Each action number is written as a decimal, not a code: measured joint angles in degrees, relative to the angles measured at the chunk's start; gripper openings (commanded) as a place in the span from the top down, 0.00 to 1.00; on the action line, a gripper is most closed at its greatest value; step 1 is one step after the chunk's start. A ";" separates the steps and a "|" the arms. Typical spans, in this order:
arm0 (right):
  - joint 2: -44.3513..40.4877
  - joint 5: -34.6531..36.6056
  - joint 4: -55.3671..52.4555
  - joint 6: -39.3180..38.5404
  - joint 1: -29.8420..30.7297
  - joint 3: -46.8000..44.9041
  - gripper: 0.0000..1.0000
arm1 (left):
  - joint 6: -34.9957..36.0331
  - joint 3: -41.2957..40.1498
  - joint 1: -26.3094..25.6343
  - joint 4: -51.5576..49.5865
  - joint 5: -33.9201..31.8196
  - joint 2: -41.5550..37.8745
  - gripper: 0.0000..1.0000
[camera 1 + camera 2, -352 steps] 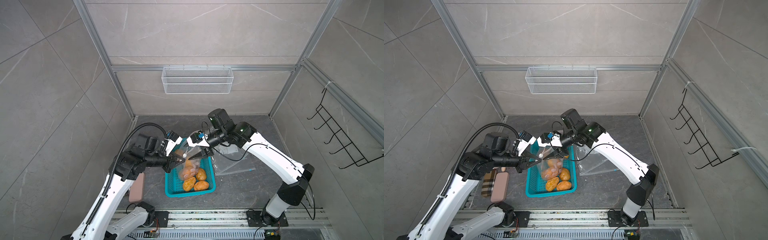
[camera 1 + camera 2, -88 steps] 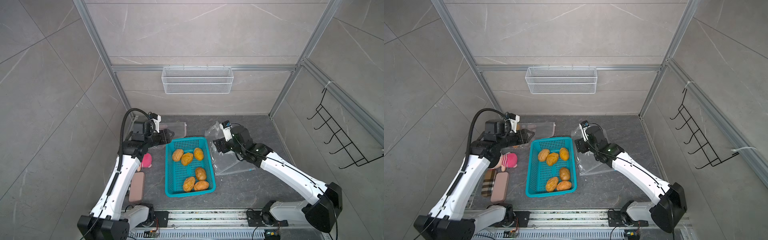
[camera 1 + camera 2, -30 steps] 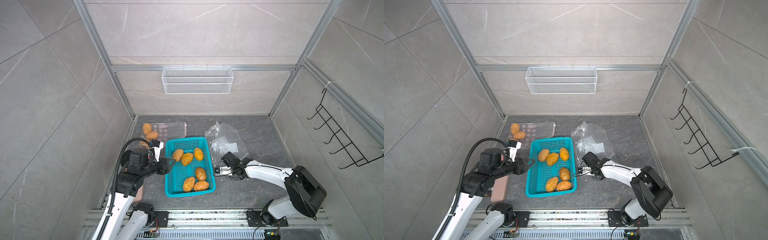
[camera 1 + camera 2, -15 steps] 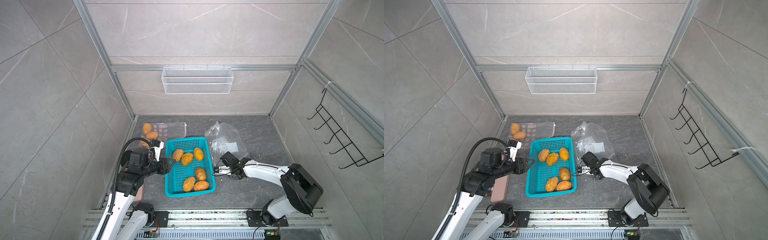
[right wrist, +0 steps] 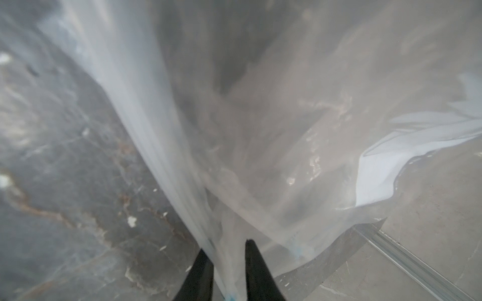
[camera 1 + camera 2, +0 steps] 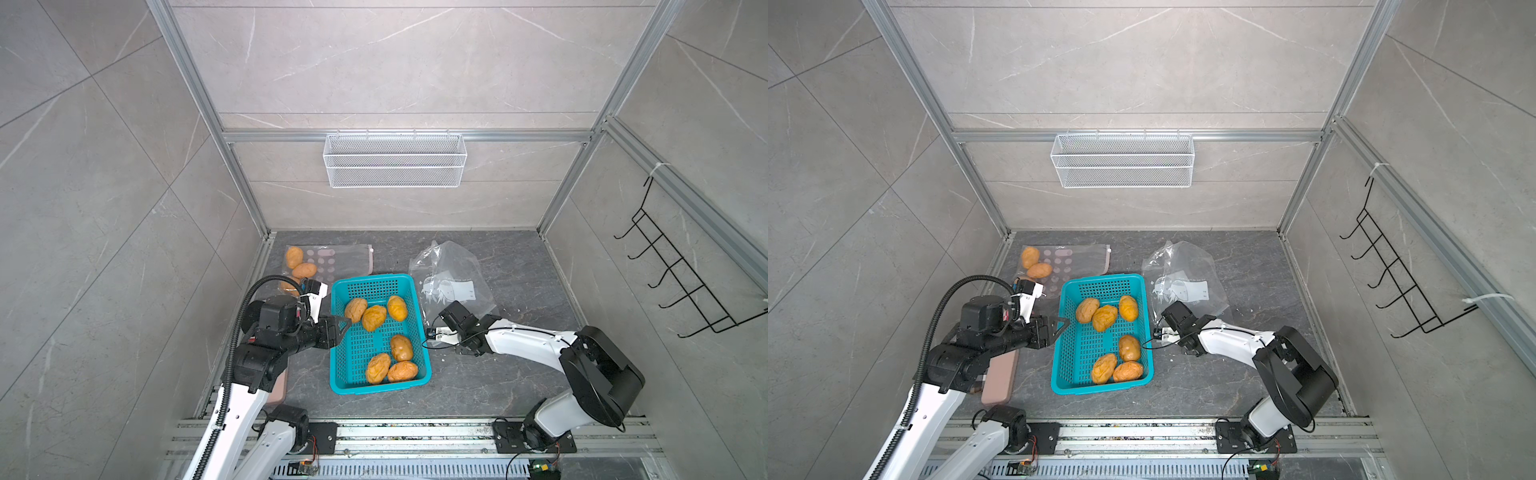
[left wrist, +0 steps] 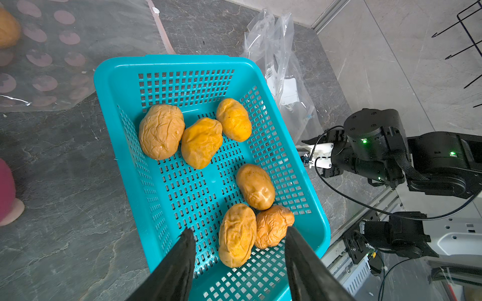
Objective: Put the potatoes into a zipper bag and zip it
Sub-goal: Pick up the zipper food storage bag.
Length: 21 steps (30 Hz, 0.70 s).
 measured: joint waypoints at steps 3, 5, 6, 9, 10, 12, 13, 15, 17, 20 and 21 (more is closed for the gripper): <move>1.49 0.72 1.25 0.55 -0.22 0.09 0.77 | 0.00 0.00 0.00 0.00 0.00 -0.11 0.43; 2.34 1.09 1.90 0.98 -0.31 0.22 0.78 | 0.00 0.00 -0.11 0.00 -0.07 -0.11 0.43; 2.64 1.27 2.16 1.16 -0.33 0.35 0.79 | 0.00 0.00 -0.22 -0.02 -0.15 -0.09 0.43; 3.19 1.55 3.41 2.10 -0.37 0.70 0.84 | 0.00 0.00 -0.35 0.00 -0.48 -0.09 0.43; 3.34 1.60 3.78 2.49 -0.37 0.81 0.86 | 0.00 0.00 -0.37 0.00 -0.55 -0.09 0.43; 3.48 1.79 4.39 3.10 -0.37 0.85 0.91 | 0.00 0.00 -0.37 0.00 -0.66 -0.09 0.43; 3.48 1.86 4.55 3.54 -0.42 0.87 0.94 | 0.00 0.00 -0.37 -0.02 -0.70 -0.09 0.43; 3.48 1.88 4.68 4.07 -0.59 1.07 1.00 | -0.02 0.00 -0.50 0.00 -0.85 -0.09 0.43; 3.39 1.88 4.66 5.27 -0.98 1.60 1.00 | -0.02 0.00 -0.59 0.00 -0.87 -0.09 0.43; 2.25 1.64 4.28 7.65 -1.84 2.73 1.00 | -0.02 0.00 -0.59 -0.02 -0.92 -0.09 0.43; 1.51 1.51 4.15 8.46 -2.10 3.06 1.00 | -0.02 0.00 -0.59 -0.02 -0.94 -0.09 0.43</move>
